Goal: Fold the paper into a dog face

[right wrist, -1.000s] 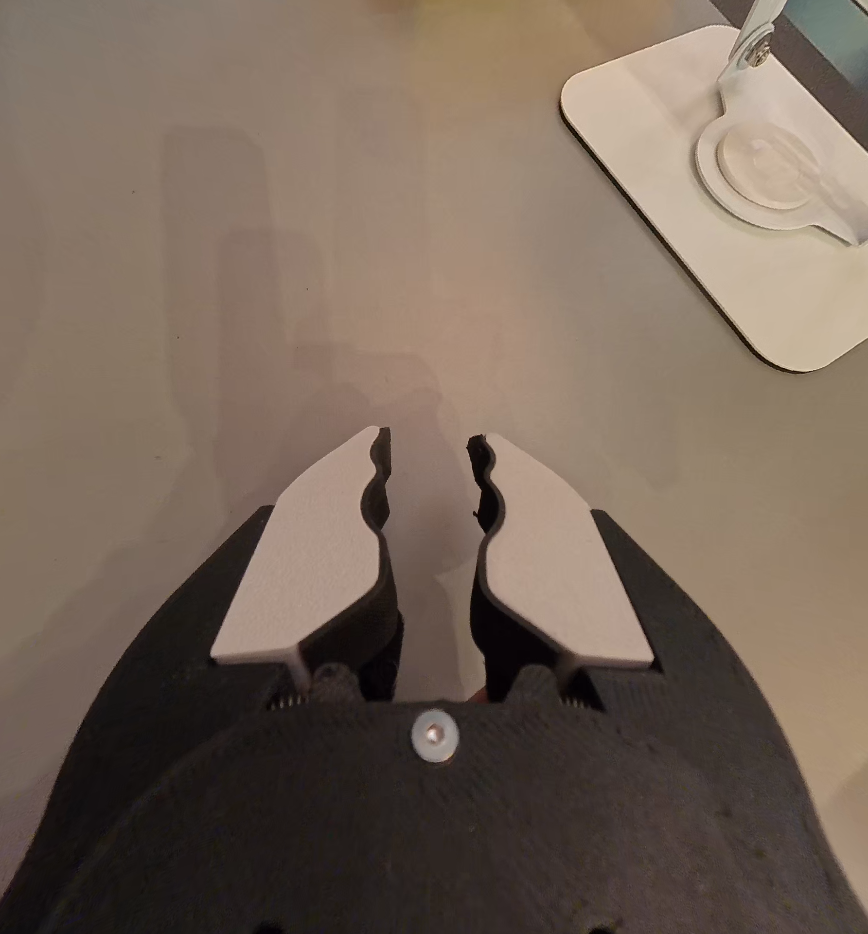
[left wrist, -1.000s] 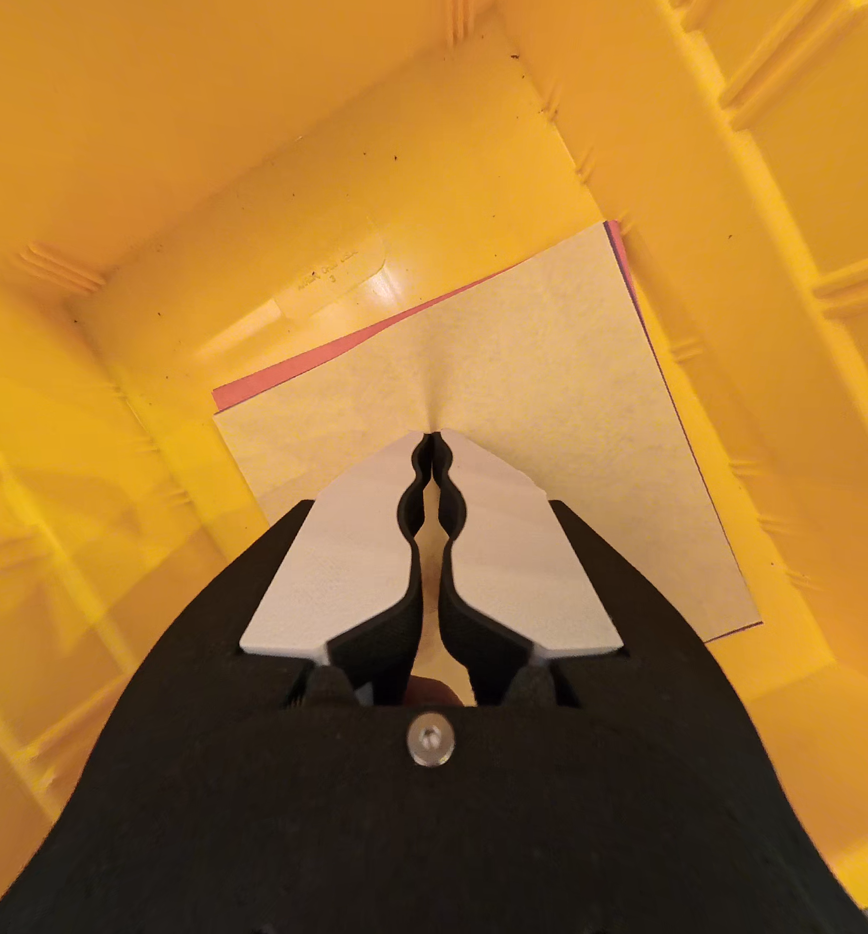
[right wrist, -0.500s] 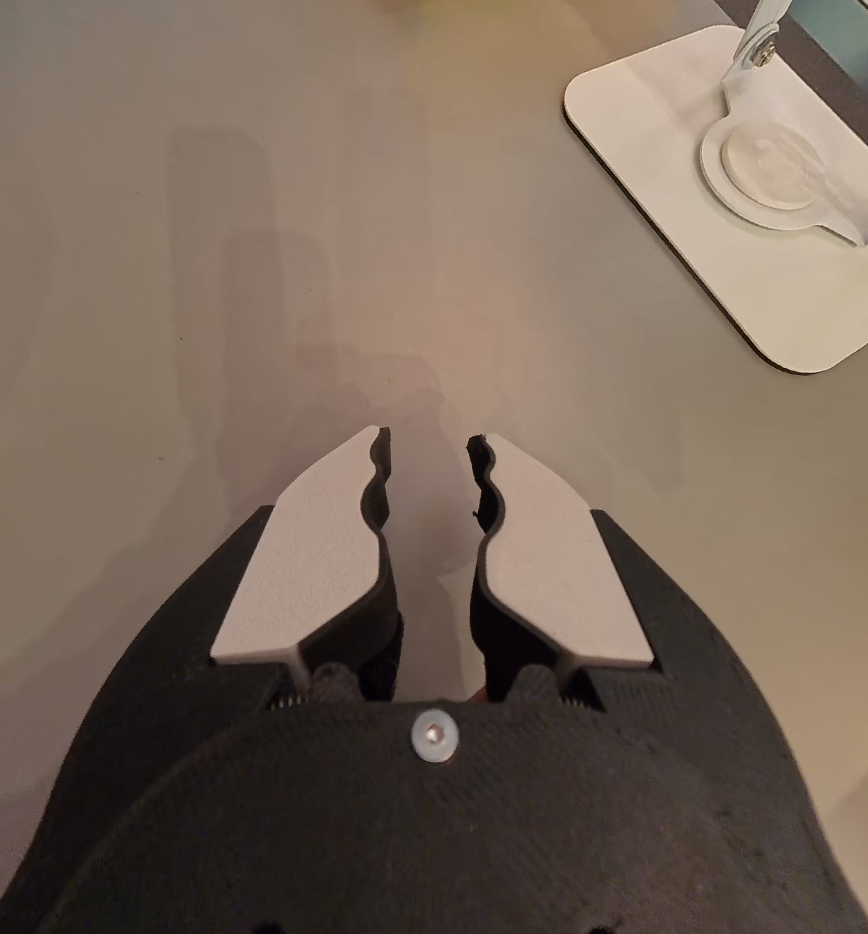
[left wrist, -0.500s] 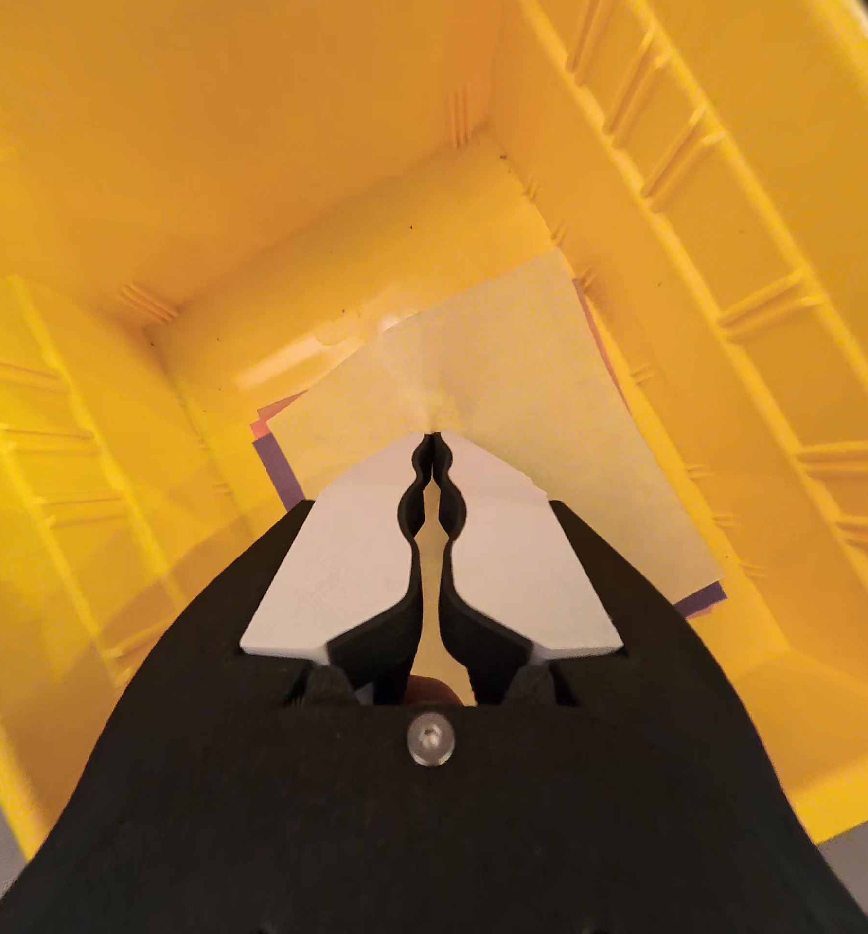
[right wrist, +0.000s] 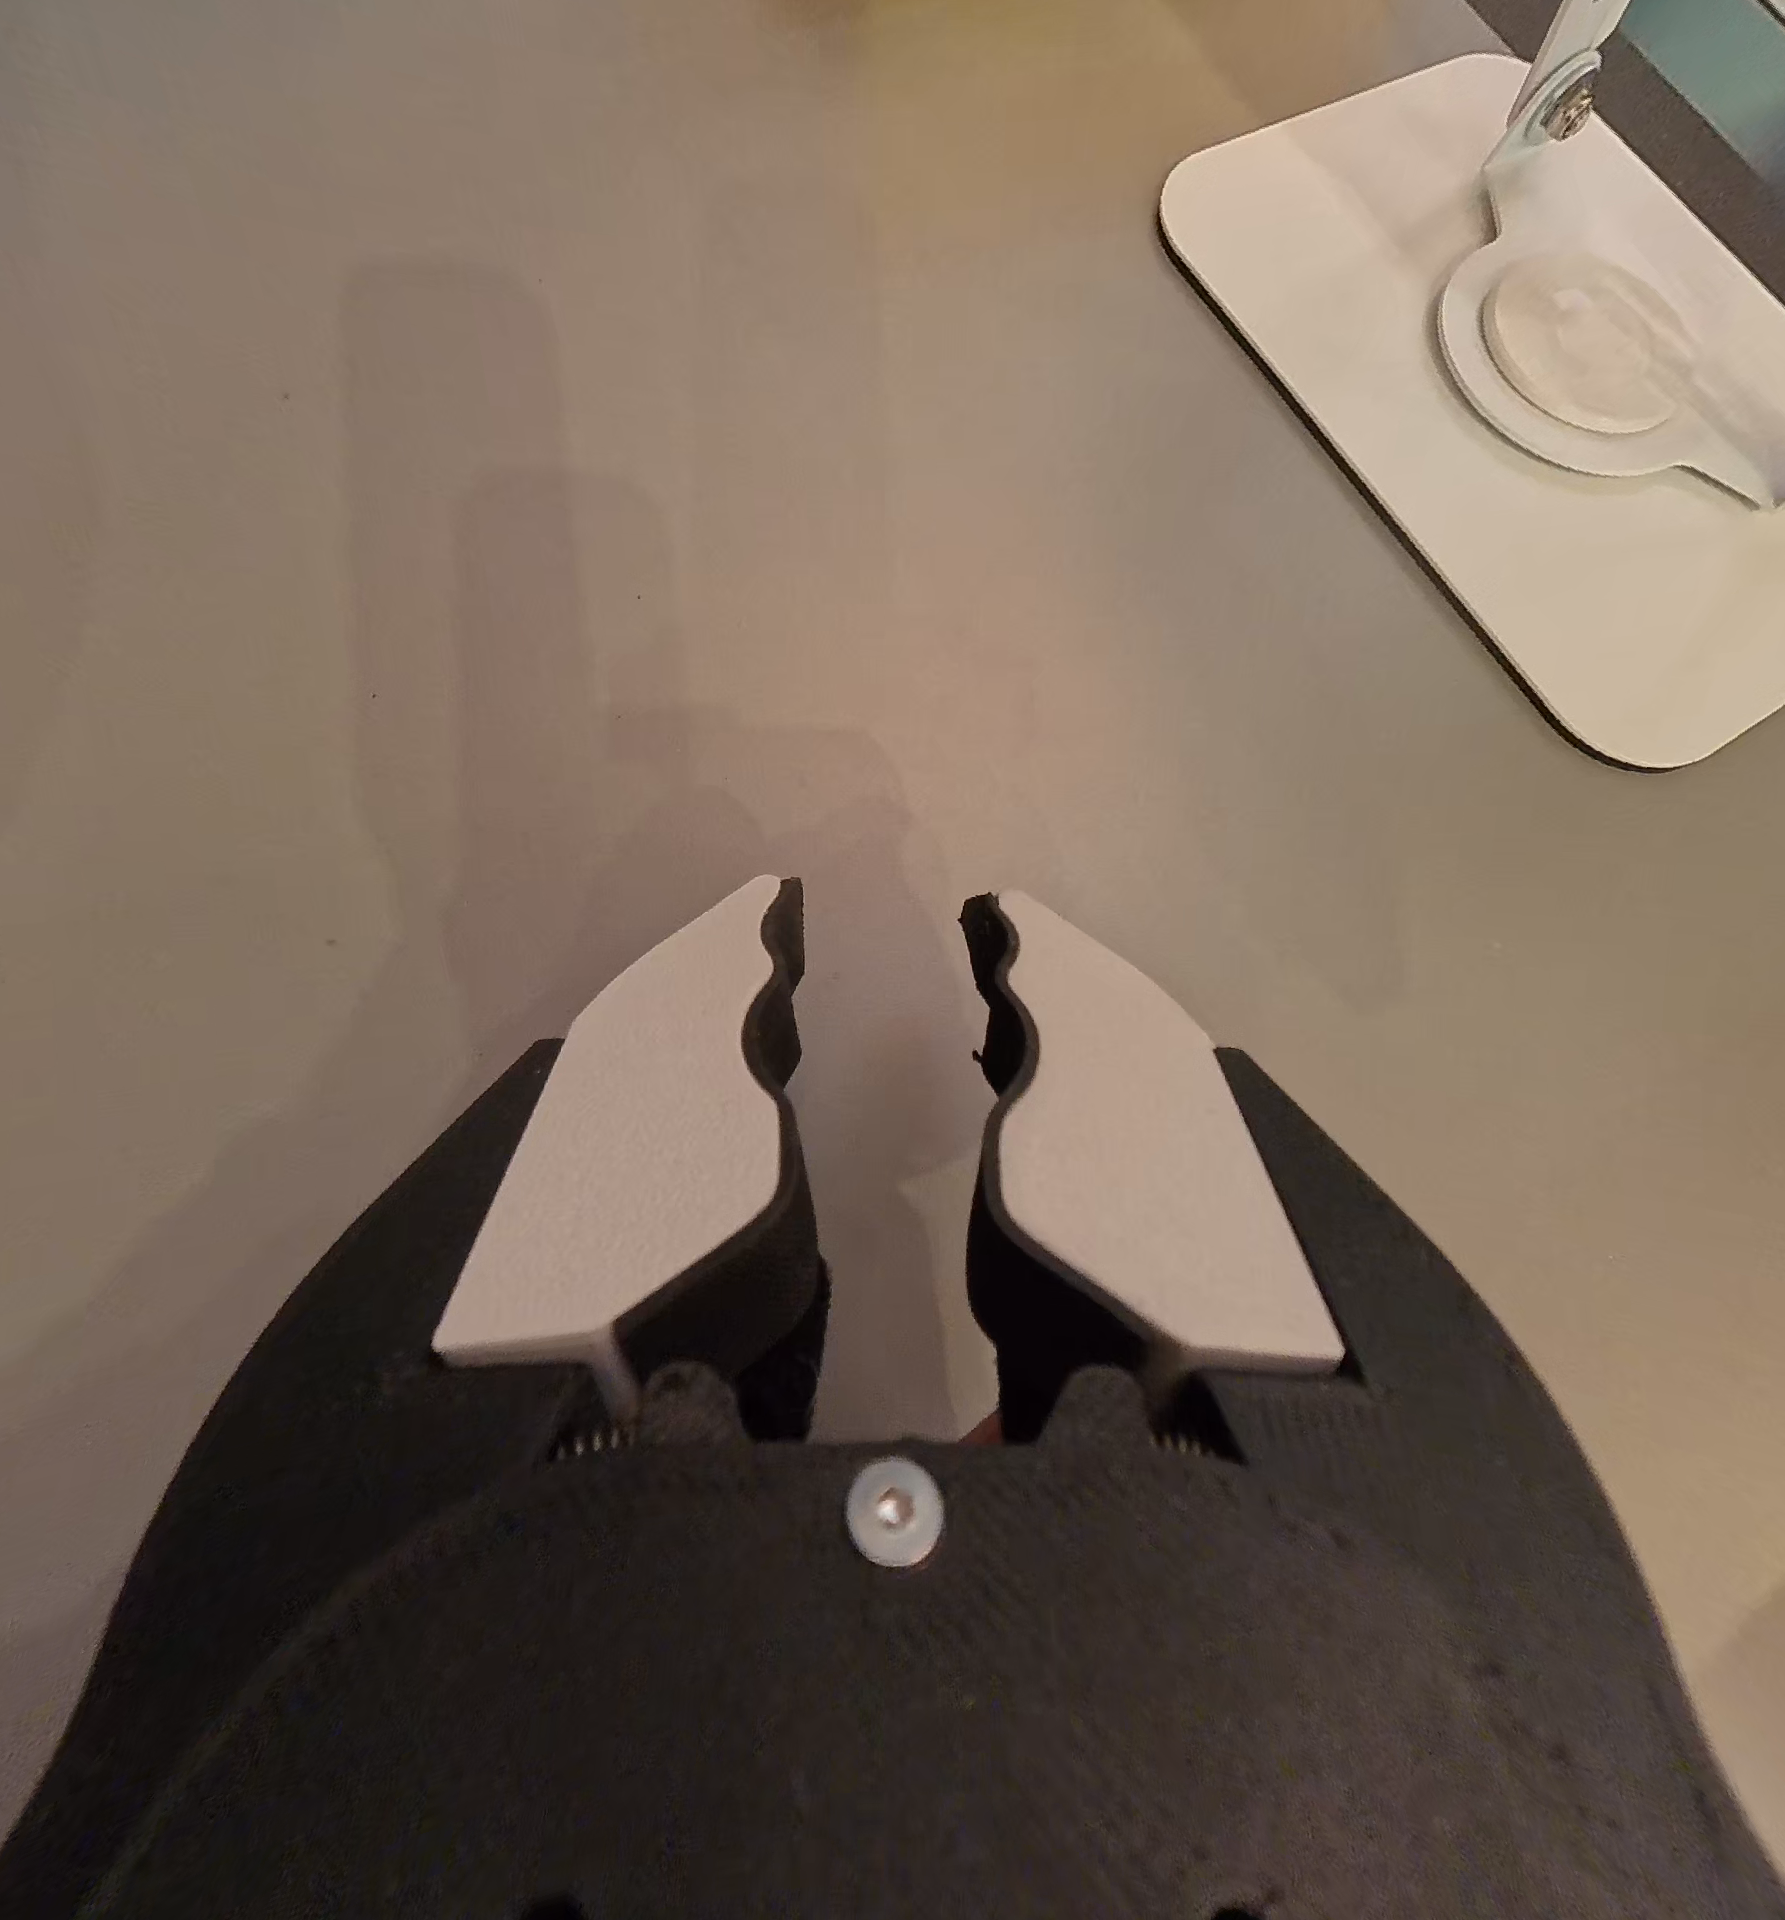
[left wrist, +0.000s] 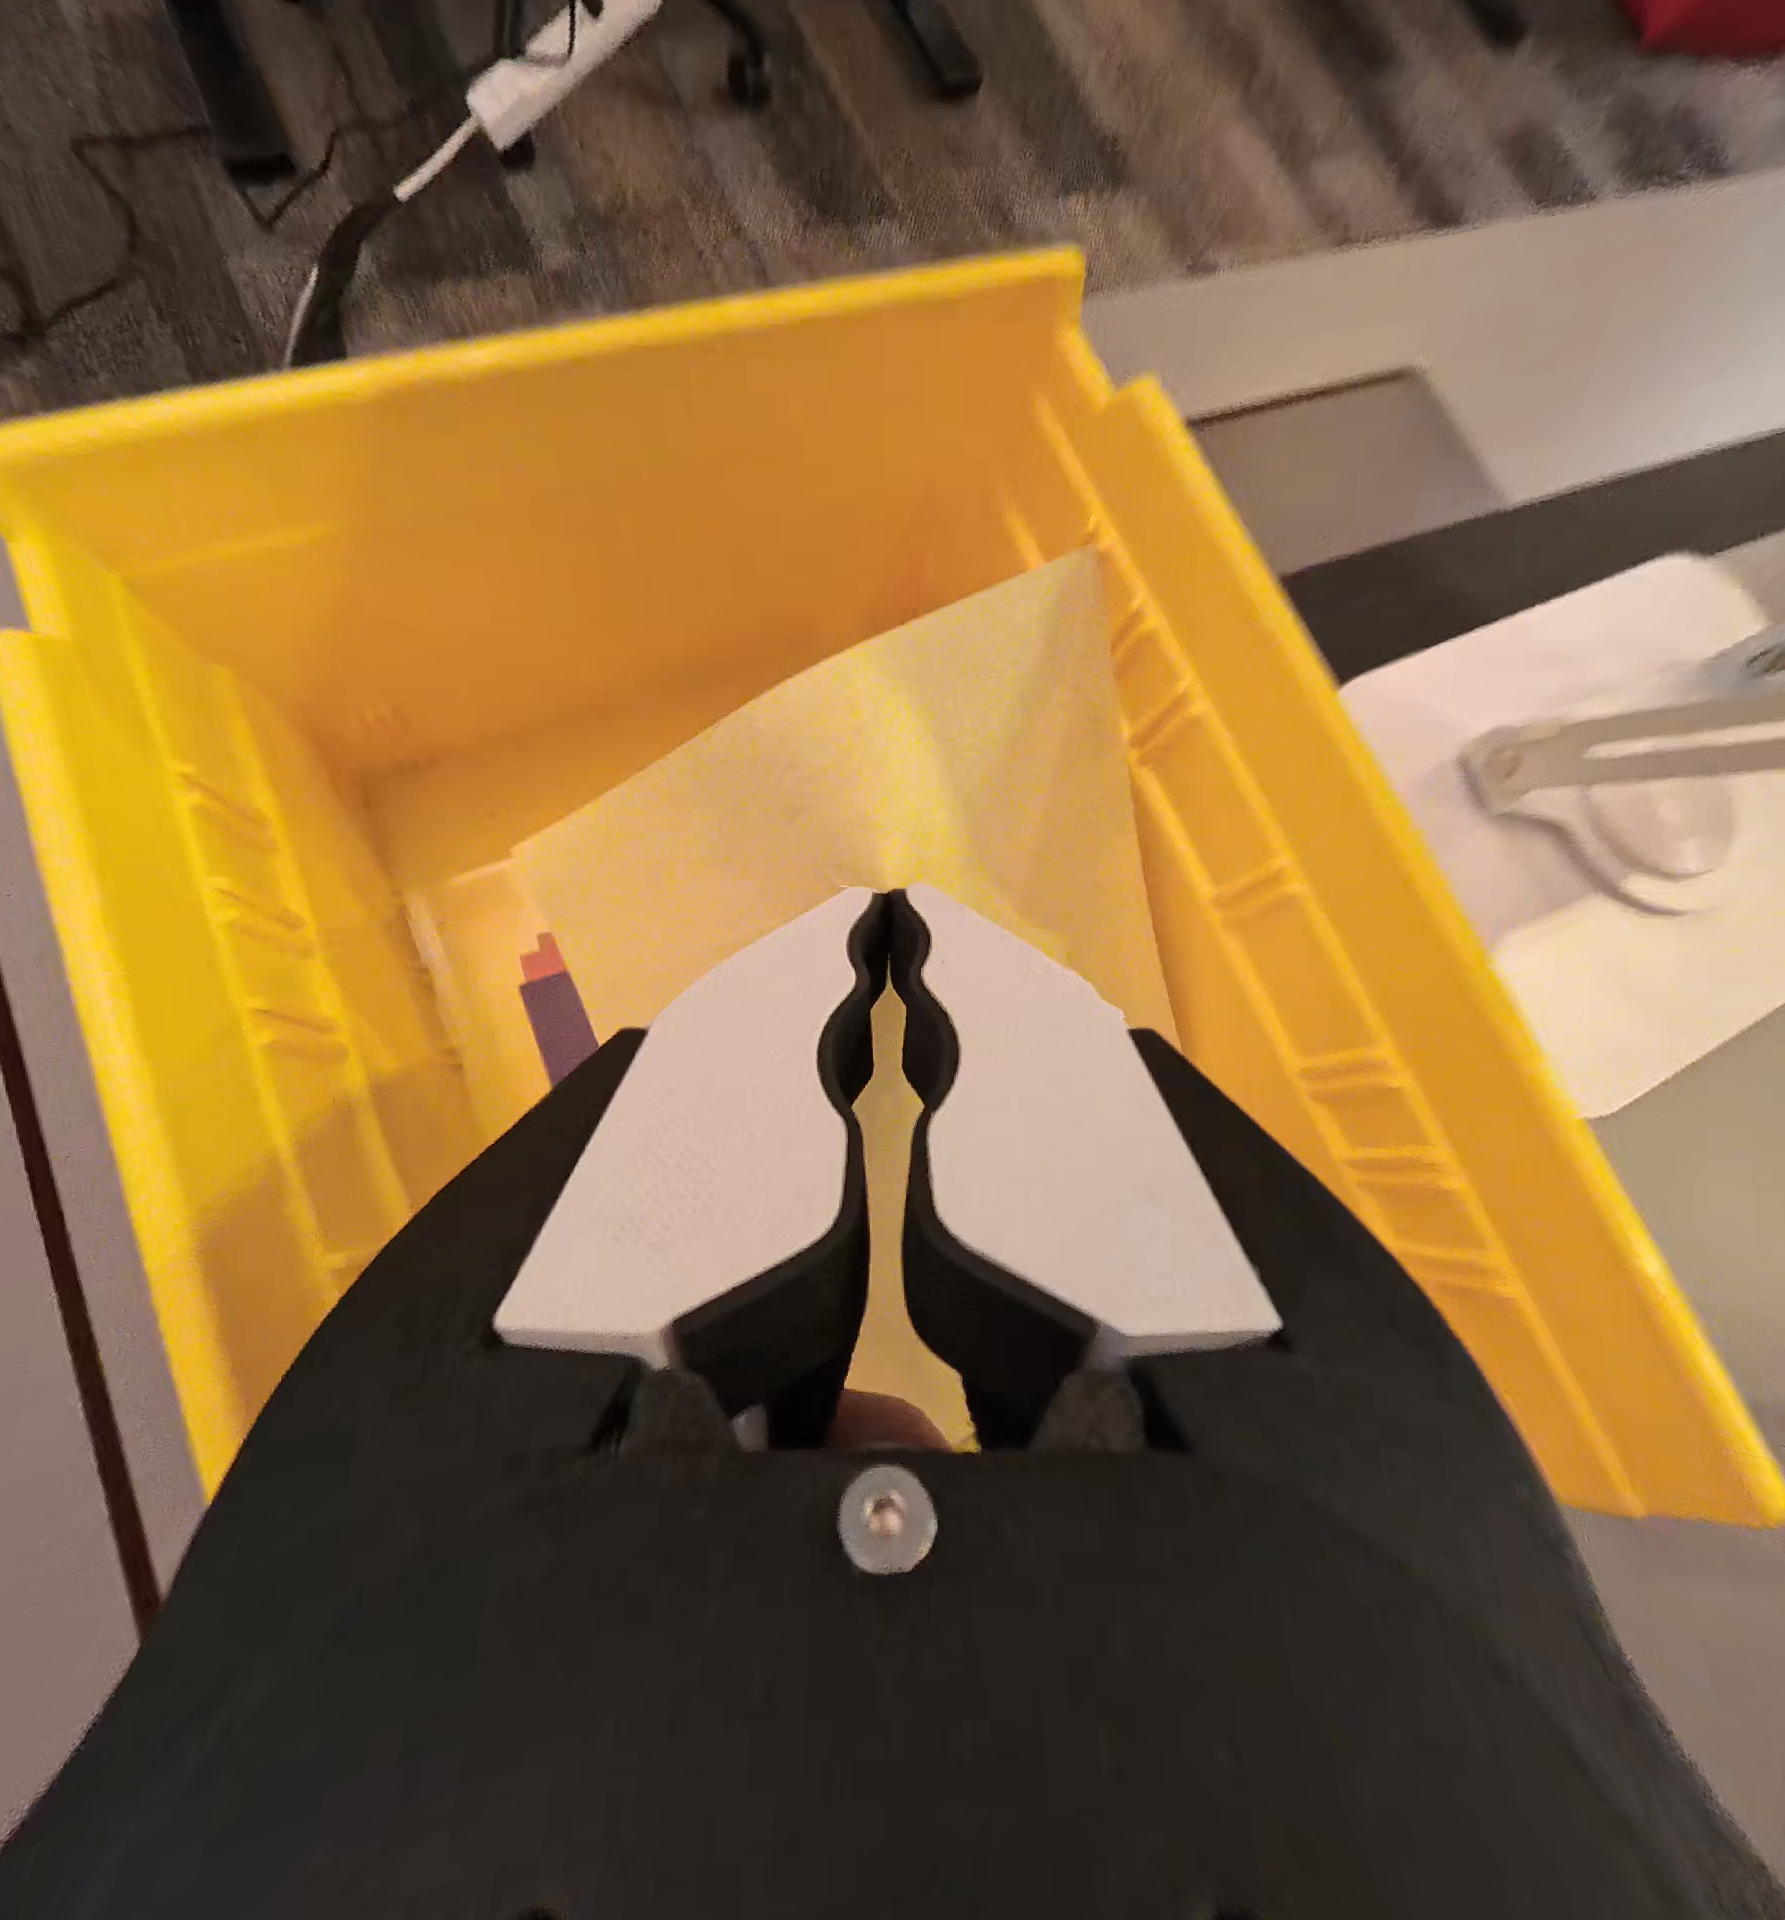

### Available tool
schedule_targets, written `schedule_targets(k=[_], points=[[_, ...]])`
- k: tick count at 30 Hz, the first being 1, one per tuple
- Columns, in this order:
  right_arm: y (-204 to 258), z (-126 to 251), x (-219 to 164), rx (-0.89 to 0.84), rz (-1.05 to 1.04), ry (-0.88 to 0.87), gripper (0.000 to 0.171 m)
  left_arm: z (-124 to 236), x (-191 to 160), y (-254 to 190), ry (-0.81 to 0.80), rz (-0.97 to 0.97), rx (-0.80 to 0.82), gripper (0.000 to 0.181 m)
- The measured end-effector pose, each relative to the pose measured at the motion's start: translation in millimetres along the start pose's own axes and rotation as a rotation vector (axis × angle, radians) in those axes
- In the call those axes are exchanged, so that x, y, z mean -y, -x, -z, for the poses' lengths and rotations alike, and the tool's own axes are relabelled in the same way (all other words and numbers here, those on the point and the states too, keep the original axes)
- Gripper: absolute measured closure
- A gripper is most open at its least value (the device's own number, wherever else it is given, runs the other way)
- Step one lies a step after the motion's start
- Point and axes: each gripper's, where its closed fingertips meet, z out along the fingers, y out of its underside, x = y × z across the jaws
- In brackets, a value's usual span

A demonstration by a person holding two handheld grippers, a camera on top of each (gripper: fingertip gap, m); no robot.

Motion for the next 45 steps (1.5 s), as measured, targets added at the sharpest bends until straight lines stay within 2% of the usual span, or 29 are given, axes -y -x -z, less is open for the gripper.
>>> schedule_targets(k=[11, 16, 21, 26, 29, 34, 37, 39, 42, 45], points=[[0, 0, 2, -0.004, 0.005, -0.005, 0.140, 62, 44, -16, -0.295, -0.007, -0.100, 0.181], [-3, 2, 7, -0.025, -0.010, -0.031, 0.132, 122, 69, -61, -0.572, -0.055, -0.333, 0.181], [-3, 6, 19, -0.034, -0.019, -0.091, 0.125, 180, 77, -121, -0.759, -0.124, -0.574, 0.181], [7, 12, 46, -0.037, -0.004, -0.189, 0.113, 235, 66, -196, -0.892, -0.194, -0.882, 0.181], [19, 19, 64, -0.043, 0.052, -0.246, 0.110, 256, 51, -234, -0.916, -0.227, -1.030, 0.181], [46, 47, 119, -0.049, 0.118, -0.423, 0.098, 255, 31, -290, -0.866, -0.304, -1.073, 0.181], [66, 67, 156, -0.023, 0.130, -0.520, 0.095, 238, 22, -318, -0.815, -0.320, -1.003, 0.181], [73, 69, 169, 0.002, 0.129, -0.520, 0.094, 218, 5, -338, -0.741, -0.409, -0.924, 0.181], [61, 62, 159, -0.026, 0.121, -0.470, 0.096, 187, -21, -349, -0.593, -0.482, -0.816, 0.181], [42, 50, 131, -0.054, 0.091, -0.392, 0.101, 176, -35, -320, -0.528, -0.473, -0.644, 0.181]])
